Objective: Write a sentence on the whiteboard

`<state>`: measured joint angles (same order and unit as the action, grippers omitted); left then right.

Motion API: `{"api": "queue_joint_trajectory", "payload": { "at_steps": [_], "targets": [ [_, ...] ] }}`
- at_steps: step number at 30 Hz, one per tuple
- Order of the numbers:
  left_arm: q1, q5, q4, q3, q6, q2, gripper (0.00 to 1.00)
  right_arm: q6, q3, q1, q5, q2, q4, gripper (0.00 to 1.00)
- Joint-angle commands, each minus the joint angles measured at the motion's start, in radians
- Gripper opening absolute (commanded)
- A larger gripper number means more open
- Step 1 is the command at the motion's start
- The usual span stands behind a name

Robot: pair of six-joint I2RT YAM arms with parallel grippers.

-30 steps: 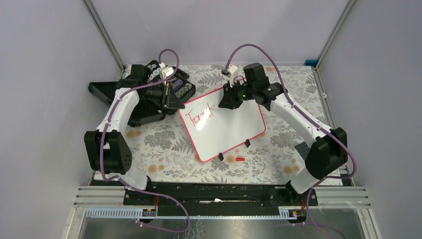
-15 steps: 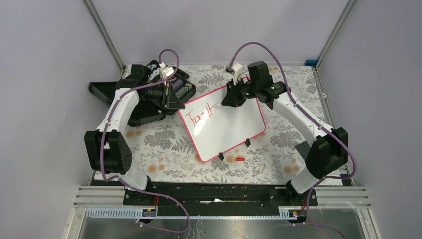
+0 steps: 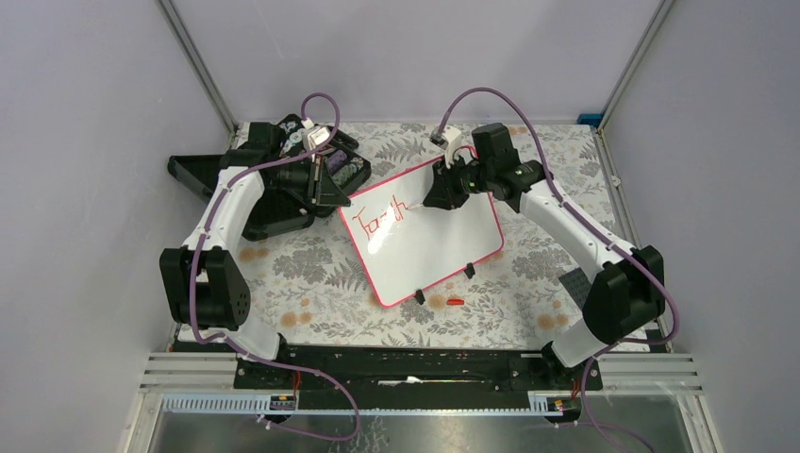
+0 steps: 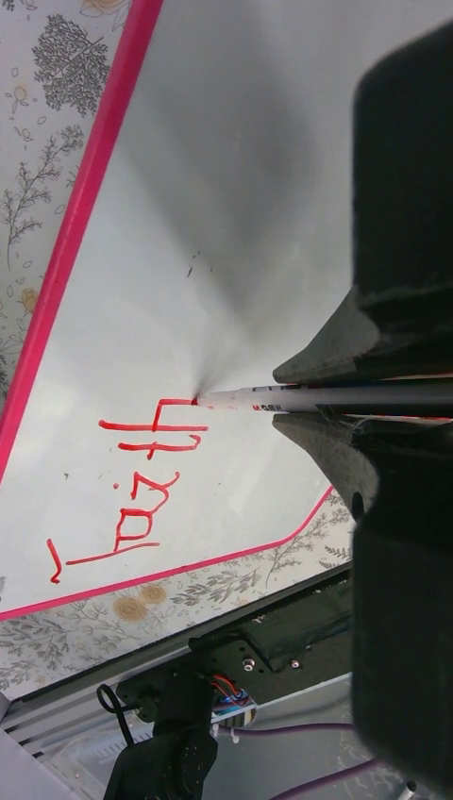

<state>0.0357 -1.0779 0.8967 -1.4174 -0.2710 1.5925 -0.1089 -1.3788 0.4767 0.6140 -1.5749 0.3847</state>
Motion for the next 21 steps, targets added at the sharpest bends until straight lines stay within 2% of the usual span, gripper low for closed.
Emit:
{"api": "queue_joint_trajectory", "payload": {
  "at_steps": [1, 12, 21],
  "targets": [
    [0.013, 0.013, -0.004, 0.005, -0.01, -0.003, 0.0, -0.02, 0.026, -0.007, 0.008, 0.051, 0.002, 0.0],
    [0.013, 0.019, -0.005, 0.008, -0.008, -0.013, 0.0, -0.029, 0.051, 0.011, 0.022, 0.081, 0.035, 0.0],
    [0.015, 0.026, -0.005, 0.003, 0.0, -0.015, 0.0, -0.029, -0.037, 0.013, 0.09, 0.093, 0.096, 0.0]
  ]
}}
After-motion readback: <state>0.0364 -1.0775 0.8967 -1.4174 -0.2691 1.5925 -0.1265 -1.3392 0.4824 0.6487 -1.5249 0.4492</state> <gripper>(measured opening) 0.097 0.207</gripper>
